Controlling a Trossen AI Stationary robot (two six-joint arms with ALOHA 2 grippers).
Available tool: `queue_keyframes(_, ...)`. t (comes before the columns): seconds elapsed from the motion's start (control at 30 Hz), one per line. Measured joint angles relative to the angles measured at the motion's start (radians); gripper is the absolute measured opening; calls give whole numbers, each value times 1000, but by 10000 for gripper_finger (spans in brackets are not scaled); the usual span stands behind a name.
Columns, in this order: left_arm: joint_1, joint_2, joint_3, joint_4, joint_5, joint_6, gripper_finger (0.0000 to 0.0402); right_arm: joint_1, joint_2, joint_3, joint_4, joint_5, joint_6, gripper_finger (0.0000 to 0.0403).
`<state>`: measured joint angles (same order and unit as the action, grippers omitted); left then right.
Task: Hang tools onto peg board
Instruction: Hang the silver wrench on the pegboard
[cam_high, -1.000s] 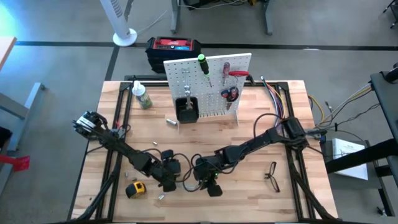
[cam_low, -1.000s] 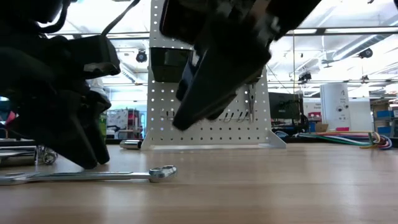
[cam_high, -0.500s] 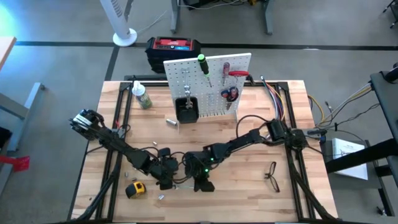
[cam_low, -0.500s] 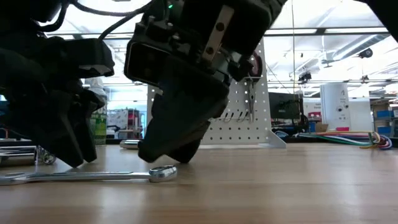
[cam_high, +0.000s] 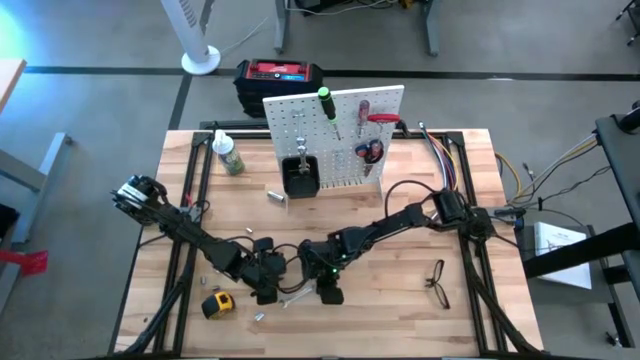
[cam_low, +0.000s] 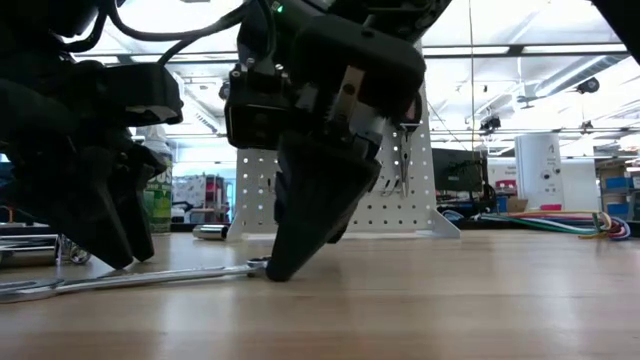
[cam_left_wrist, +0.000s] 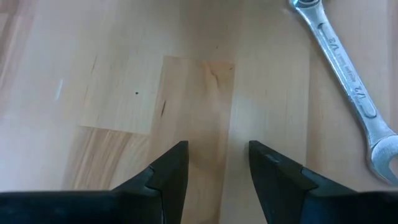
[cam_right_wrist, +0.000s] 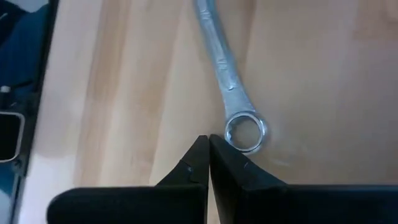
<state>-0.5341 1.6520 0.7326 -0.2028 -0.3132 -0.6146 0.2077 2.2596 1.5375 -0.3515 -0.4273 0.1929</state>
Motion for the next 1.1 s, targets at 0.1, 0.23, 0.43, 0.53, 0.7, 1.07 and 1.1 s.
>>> queue_keyframes(0.1,0,0,0,0,-1,-6,157,0,-12,0,0,85,0,0)
queue_keyframes(0.23,0,0,4,-4,-1,-9,157,-3,-33,-2,29,308,13,0)
queue_keyframes(0.43,-2,-2,5,-10,-3,-60,157,-10,-75,-2,39,547,68,0)
queue_keyframes(0.53,-3,-2,5,-1,-37,-68,157,-5,-83,-2,9,538,184,0)
queue_keyframes(0.7,5,-2,5,25,-88,-60,157,-9,-82,-8,-42,467,367,5)
queue_keyframes(1.07,6,-2,5,45,-62,-62,157,-28,-81,-11,72,324,456,127)
queue_keyframes(1.1,6,-2,5,46,-57,-70,157,-35,-81,-11,72,324,451,139)
